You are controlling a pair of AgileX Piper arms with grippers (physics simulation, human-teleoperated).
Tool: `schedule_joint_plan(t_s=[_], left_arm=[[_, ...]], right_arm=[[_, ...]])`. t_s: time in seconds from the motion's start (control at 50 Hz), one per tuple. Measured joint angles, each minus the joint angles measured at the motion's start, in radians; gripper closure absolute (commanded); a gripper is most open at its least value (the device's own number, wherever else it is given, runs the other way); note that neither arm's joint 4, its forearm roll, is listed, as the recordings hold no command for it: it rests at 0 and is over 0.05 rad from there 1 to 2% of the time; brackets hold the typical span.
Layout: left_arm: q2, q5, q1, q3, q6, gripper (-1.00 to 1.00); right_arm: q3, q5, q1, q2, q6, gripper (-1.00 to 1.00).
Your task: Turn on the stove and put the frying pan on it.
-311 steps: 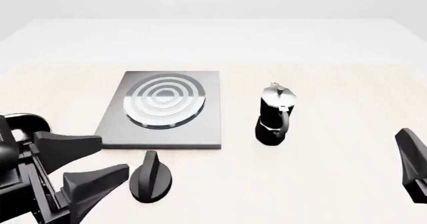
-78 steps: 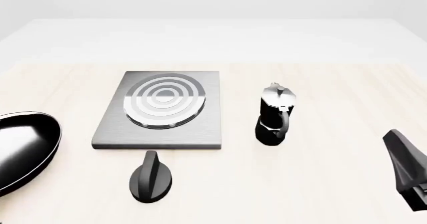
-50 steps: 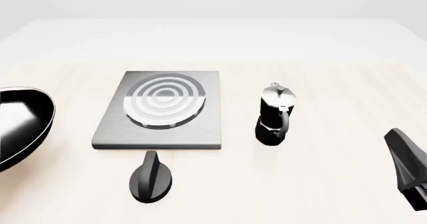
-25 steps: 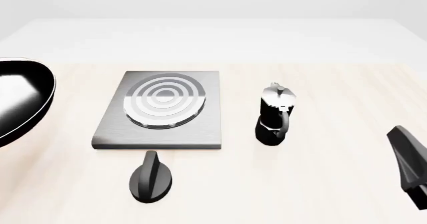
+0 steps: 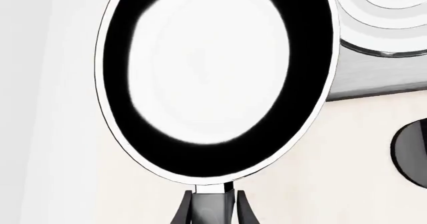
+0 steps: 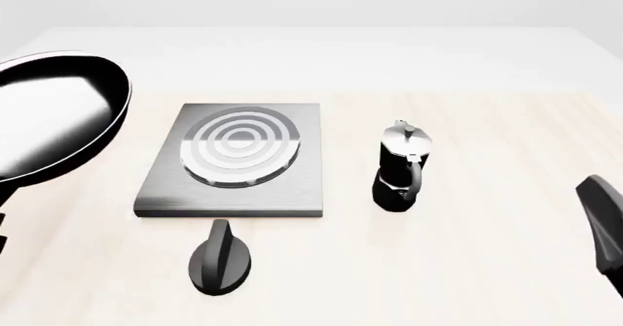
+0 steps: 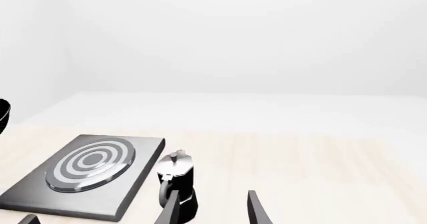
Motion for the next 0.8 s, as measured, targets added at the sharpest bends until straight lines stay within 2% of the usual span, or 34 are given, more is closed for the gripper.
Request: schedule_joint_plan(t_s=[0.8], left_arm=[[0.262,-0.141,-0.287,-0.104,0.068,1.00]], right_arm=[[-0.027,0.027,-0.018,0.000,-0.006,-1.00]])
